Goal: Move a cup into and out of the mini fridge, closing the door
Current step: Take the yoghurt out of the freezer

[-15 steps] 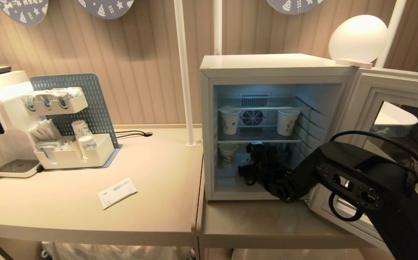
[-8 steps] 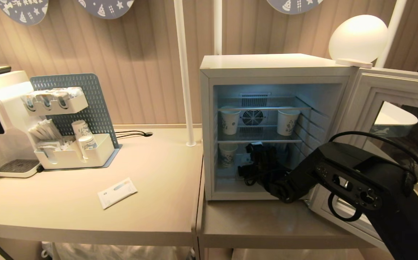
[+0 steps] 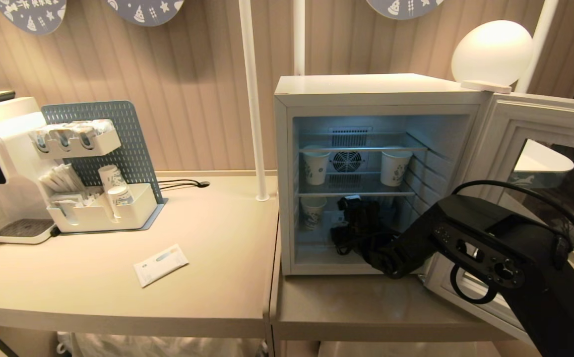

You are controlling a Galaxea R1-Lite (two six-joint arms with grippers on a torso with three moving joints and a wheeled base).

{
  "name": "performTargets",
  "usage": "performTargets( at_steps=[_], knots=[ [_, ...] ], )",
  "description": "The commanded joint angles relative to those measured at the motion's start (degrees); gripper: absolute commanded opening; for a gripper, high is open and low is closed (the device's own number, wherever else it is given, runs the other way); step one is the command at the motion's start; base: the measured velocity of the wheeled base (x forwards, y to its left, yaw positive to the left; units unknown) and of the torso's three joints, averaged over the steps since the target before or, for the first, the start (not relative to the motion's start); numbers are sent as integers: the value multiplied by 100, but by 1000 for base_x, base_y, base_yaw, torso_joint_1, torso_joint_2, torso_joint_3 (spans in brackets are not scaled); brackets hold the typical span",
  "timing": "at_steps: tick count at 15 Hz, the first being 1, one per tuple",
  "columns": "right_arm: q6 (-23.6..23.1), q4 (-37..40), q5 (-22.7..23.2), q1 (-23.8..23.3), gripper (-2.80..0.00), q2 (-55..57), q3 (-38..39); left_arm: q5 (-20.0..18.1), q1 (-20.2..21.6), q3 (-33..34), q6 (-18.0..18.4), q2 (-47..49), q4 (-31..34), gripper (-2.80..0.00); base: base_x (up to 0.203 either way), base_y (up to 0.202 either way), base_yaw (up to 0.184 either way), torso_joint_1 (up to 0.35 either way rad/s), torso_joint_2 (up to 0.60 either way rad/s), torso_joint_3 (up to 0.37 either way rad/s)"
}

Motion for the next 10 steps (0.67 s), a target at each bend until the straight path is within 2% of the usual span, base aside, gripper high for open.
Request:
performTargets(
  at_steps=[1,10],
  knots=[
    [4,-24,-12,-2,-280,-14,3,2,1,2,-2,7,3,-280,0,0,0,0,0,0],
    [4,-33,-12,-2,-280,-5,7,2,1,-7,-2,7,3,-280,0,0,0,0,0,0]
  ],
)
